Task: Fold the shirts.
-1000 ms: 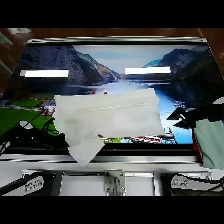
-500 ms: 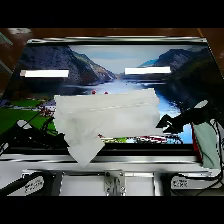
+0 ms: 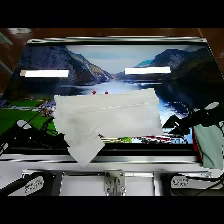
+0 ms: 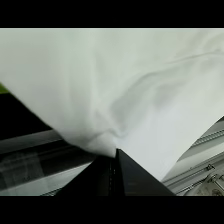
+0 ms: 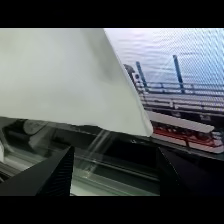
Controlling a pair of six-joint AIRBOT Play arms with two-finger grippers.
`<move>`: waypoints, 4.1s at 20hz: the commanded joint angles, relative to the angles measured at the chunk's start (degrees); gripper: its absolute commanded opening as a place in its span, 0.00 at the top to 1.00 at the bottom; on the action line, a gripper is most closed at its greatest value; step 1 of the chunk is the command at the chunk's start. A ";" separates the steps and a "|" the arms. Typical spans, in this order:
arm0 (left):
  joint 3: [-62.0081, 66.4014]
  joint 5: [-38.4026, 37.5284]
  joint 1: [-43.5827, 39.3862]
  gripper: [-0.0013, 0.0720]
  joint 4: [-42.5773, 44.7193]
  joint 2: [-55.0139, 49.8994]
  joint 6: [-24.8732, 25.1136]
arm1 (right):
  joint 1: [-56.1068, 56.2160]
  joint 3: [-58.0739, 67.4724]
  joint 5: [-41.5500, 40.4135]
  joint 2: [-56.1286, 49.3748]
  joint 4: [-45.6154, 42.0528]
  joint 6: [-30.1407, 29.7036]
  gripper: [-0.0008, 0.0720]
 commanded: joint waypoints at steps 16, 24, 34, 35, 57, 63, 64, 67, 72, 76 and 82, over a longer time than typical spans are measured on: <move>18.80 -1.36 0.02 0.93 0.09 2.73 0.15 | 12.66 8.83 -5.25 -3.96 2.54 -3.37 0.90; 38.91 -1.36 0.02 0.93 0.02 -12.13 -0.02 | 19.04 26.43 -23.89 -8.96 -1.97 7.34 0.91; 52.78 2.38 3.45 0.93 -1.86 -29.33 -2.14 | 19.04 34.62 -25.55 -19.10 -1.51 10.97 0.91; 52.85 4.87 3.43 0.93 -3.91 -29.90 -2.14 | 19.04 34.62 -25.59 -19.41 -1.44 10.99 0.91; 57.55 -4.87 8.07 0.16 -8.48 -30.67 -5.62 | 12.83 35.21 -18.03 -26.93 23.32 7.17 0.03; 57.55 -6.32 5.49 0.16 -10.69 -30.60 -5.40 | 16.98 35.21 -26.58 -27.65 23.93 7.48 0.44; 57.55 -6.29 4.70 0.16 -10.71 -30.62 -5.01 | 17.14 35.21 -26.93 -27.65 23.96 7.48 0.64; 57.55 -6.27 2.01 0.16 -10.71 -30.62 -4.70 | 16.83 35.21 -26.36 -26.86 23.17 7.23 0.90; 57.55 -2.03 -3.28 0.61 -10.73 -30.69 -4.57 | 15.41 35.21 -22.88 -18.51 15.45 7.08 0.90; 57.53 5.86 -11.72 0.91 -14.60 -31.58 -4.57 | 15.10 35.21 -13.68 -7.76 7.26 8.11 0.90; 57.55 22.32 -30.56 0.91 -25.97 -34.51 -4.55 | 15.13 35.21 -3.02 7.23 4.46 11.17 0.90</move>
